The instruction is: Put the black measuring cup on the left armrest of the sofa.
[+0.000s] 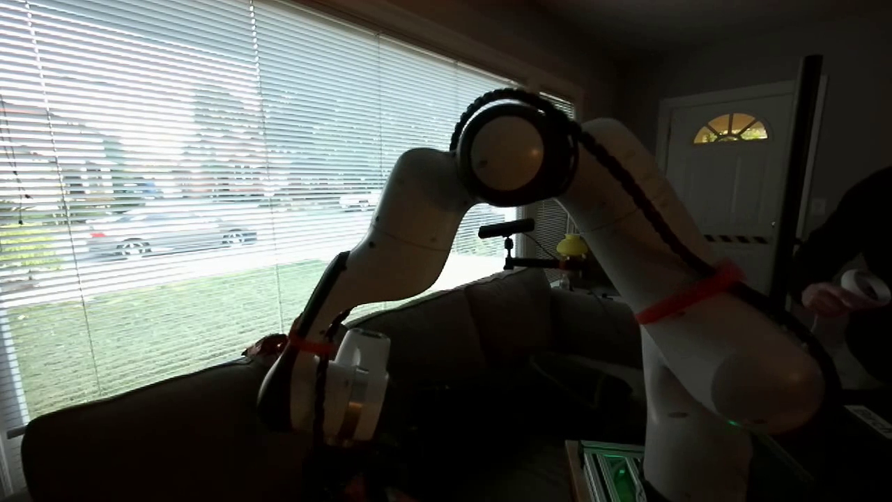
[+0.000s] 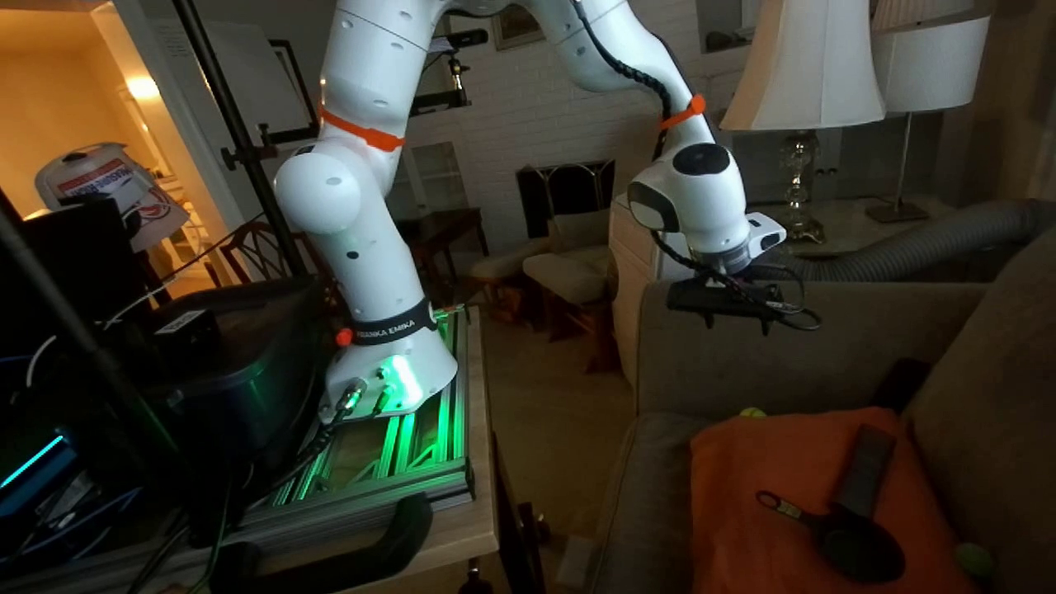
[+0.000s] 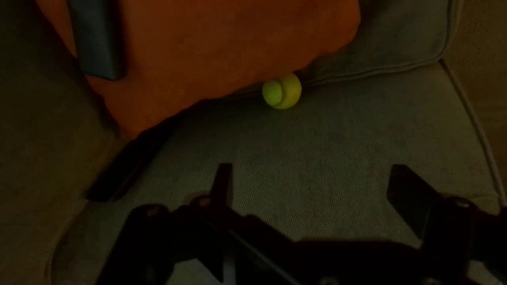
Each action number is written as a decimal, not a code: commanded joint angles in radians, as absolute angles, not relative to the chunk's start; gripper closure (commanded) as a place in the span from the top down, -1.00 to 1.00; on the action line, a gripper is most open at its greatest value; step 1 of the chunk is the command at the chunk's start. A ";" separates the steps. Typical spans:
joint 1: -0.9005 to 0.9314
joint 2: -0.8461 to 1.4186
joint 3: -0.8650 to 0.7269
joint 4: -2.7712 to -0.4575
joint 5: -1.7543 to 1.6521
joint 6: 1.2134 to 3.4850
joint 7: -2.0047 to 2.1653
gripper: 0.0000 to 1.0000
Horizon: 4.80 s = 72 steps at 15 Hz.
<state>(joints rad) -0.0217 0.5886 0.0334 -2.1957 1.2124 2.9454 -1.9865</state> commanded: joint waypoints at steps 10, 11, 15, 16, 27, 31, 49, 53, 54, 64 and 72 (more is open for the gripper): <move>-0.104 1.203 0.173 -1.656 1.223 2.947 -2.372 1.00; -0.097 1.235 0.179 -1.630 1.226 2.963 -2.373 1.00; -0.088 1.244 0.183 -1.639 1.207 2.976 -2.342 1.00; -0.082 1.261 0.184 -1.626 1.207 2.983 -2.342 1.00; -0.036 1.475 0.161 -1.387 1.192 3.016 -2.301 1.00; 0.005 1.578 0.152 -1.216 1.202 3.026 -2.294 1.00; 0.208 1.490 -0.046 -1.400 1.127 3.000 -1.948 1.00; 0.190 1.488 -0.022 -1.382 1.100 3.031 -1.952 1.00; 0.189 1.487 -0.021 -1.379 1.094 3.037 -1.950 1.00; 0.165 1.495 0.003 -1.347 1.065 3.086 -1.950 0.25; 0.165 1.492 -0.007 -1.358 1.065 3.072 -1.908 -0.99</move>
